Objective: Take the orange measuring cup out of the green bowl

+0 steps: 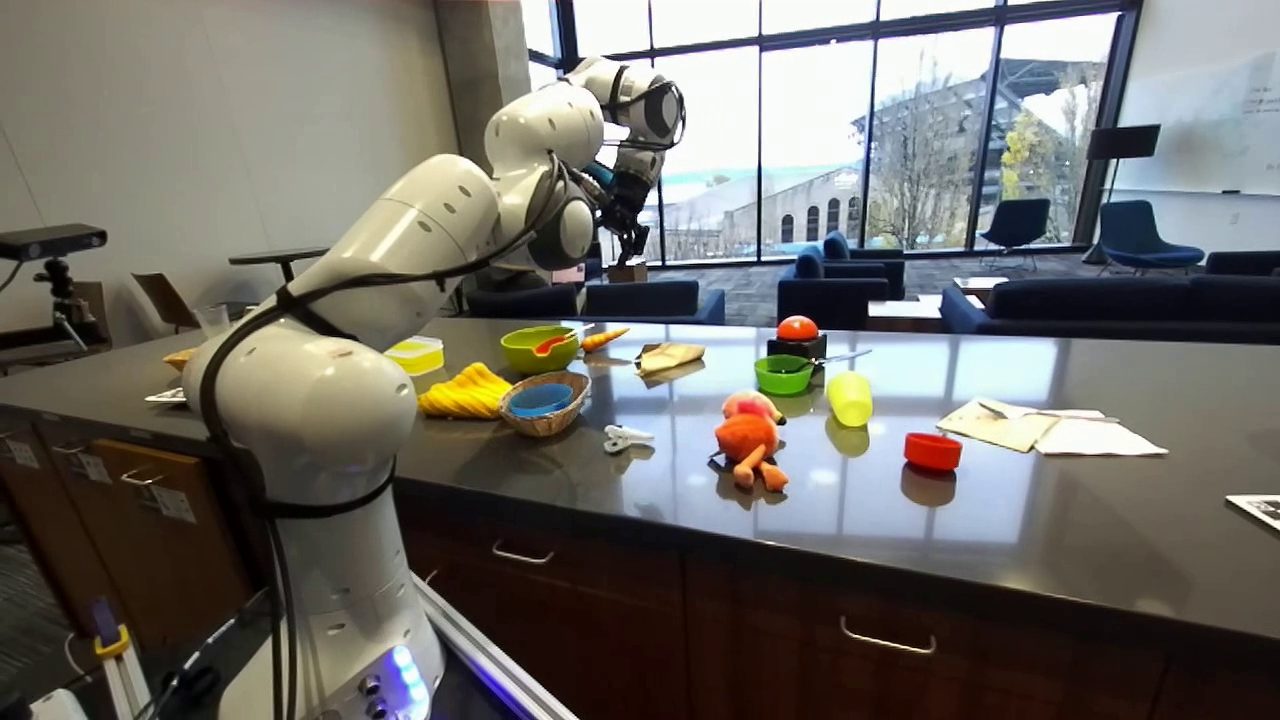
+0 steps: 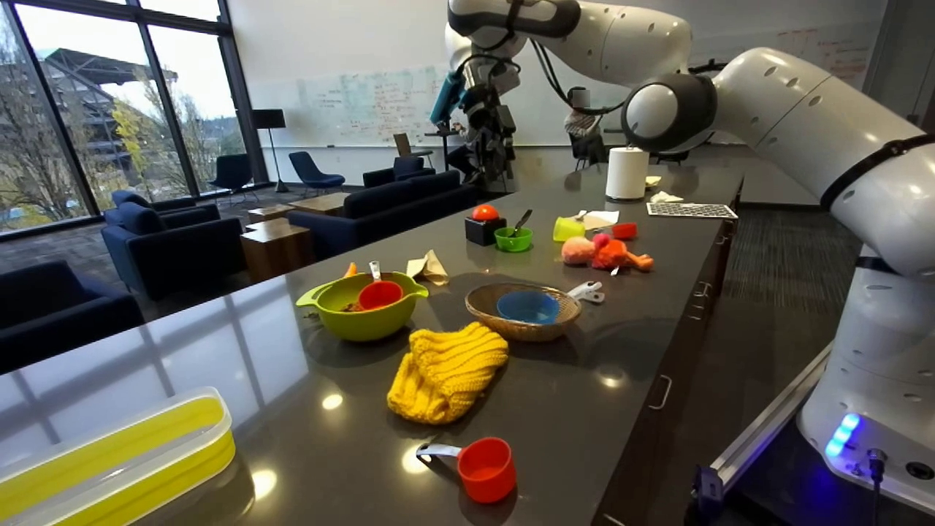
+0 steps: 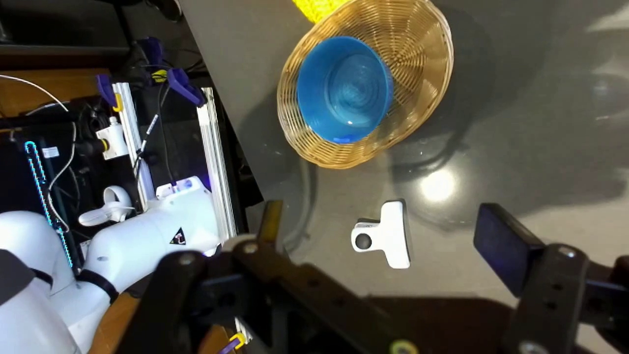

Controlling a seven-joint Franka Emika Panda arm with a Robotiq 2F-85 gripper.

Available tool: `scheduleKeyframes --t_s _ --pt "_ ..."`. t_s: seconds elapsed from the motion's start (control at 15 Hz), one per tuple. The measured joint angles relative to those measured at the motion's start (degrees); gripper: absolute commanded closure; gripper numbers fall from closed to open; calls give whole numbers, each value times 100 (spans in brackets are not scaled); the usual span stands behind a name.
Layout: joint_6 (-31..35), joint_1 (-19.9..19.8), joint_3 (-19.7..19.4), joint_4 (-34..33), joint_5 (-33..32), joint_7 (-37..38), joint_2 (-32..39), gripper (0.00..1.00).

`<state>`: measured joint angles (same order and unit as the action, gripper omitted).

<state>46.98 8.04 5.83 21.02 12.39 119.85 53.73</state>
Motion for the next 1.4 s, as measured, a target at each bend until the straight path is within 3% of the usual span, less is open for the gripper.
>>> scheduleKeyframes --t_s 0.27,0.53,0.67,0.87,1.0,1.2,1.4 --pt "109 -108 18 40 160 55 51 0" --pt "1066 -401 178 17 701 84 82 0" --pt "1676 -329 212 -5 694 -15 38 0" --pt "2564 173 183 -5 333 -77 -1 0" --pt "2744 677 63 61 -82 136 3 0" --pt "2361 1413 -167 86 -671 591 140 0" --pt "1893 1885 -434 219 -1252 736 254 0"
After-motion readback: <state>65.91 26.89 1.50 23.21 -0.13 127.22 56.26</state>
